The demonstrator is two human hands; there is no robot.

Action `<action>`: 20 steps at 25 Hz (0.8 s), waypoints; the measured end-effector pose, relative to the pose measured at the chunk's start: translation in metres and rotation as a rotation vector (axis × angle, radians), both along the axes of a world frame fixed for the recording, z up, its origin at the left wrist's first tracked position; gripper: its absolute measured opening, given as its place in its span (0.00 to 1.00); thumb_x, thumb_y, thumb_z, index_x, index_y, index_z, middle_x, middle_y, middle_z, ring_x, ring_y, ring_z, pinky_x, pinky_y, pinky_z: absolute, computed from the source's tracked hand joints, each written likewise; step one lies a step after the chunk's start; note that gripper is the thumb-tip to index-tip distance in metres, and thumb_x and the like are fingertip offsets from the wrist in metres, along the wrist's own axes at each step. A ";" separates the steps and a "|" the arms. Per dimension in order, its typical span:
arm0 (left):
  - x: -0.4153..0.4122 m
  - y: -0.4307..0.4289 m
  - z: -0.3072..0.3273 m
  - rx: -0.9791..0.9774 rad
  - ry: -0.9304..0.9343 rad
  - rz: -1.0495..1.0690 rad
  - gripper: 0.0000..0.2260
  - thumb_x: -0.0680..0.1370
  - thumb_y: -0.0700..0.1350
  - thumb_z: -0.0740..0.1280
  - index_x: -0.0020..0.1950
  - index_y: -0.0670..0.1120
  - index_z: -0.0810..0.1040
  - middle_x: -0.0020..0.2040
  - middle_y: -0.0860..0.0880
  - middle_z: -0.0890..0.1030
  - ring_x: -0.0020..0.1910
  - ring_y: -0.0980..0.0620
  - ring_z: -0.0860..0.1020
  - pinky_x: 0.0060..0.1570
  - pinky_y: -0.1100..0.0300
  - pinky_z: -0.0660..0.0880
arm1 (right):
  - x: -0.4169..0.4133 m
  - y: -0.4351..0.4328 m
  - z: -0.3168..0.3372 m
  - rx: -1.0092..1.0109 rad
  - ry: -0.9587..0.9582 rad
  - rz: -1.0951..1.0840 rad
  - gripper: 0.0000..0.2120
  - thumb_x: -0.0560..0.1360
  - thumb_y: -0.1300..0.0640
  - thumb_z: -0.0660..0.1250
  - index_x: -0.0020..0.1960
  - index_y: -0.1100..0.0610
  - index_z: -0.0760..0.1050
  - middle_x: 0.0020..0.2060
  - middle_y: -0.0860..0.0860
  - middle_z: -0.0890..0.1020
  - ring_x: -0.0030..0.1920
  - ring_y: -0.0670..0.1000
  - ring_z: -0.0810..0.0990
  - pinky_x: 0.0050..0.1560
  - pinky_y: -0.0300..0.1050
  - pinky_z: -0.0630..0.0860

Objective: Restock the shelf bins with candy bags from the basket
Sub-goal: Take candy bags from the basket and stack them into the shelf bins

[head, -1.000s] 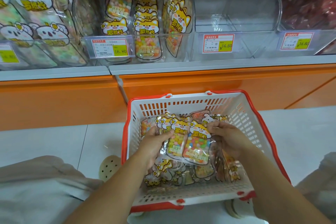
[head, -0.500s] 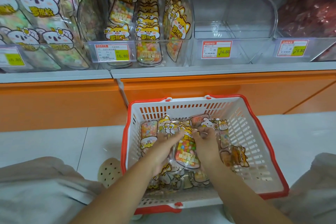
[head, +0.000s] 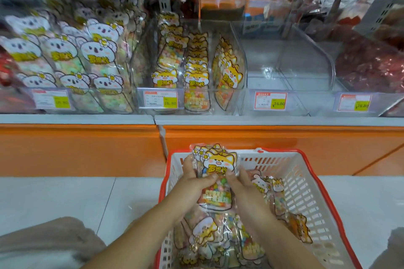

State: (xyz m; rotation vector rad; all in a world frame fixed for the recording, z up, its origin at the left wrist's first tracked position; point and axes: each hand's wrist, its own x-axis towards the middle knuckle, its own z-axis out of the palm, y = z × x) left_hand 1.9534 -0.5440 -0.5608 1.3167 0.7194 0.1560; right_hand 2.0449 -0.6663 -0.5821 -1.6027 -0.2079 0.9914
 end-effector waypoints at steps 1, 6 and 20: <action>-0.001 0.004 0.014 0.033 -0.029 -0.016 0.31 0.79 0.40 0.67 0.74 0.56 0.53 0.62 0.56 0.75 0.55 0.58 0.77 0.43 0.69 0.76 | -0.002 0.006 0.011 0.042 -0.025 0.022 0.40 0.65 0.27 0.66 0.73 0.36 0.59 0.70 0.42 0.70 0.70 0.48 0.69 0.69 0.59 0.68; -0.013 0.040 0.085 0.340 -0.146 -0.070 0.24 0.79 0.49 0.66 0.69 0.63 0.58 0.57 0.68 0.76 0.54 0.73 0.75 0.56 0.70 0.73 | -0.005 0.047 0.085 0.283 -0.125 0.147 0.21 0.74 0.49 0.71 0.66 0.43 0.71 0.56 0.48 0.83 0.59 0.52 0.81 0.62 0.58 0.74; 0.013 0.187 0.125 1.749 0.189 0.319 0.29 0.79 0.57 0.55 0.78 0.49 0.55 0.80 0.48 0.51 0.79 0.46 0.44 0.74 0.46 0.42 | 0.100 0.270 0.169 -0.046 -0.553 0.013 0.36 0.74 0.45 0.69 0.73 0.58 0.57 0.68 0.56 0.70 0.65 0.60 0.72 0.62 0.52 0.71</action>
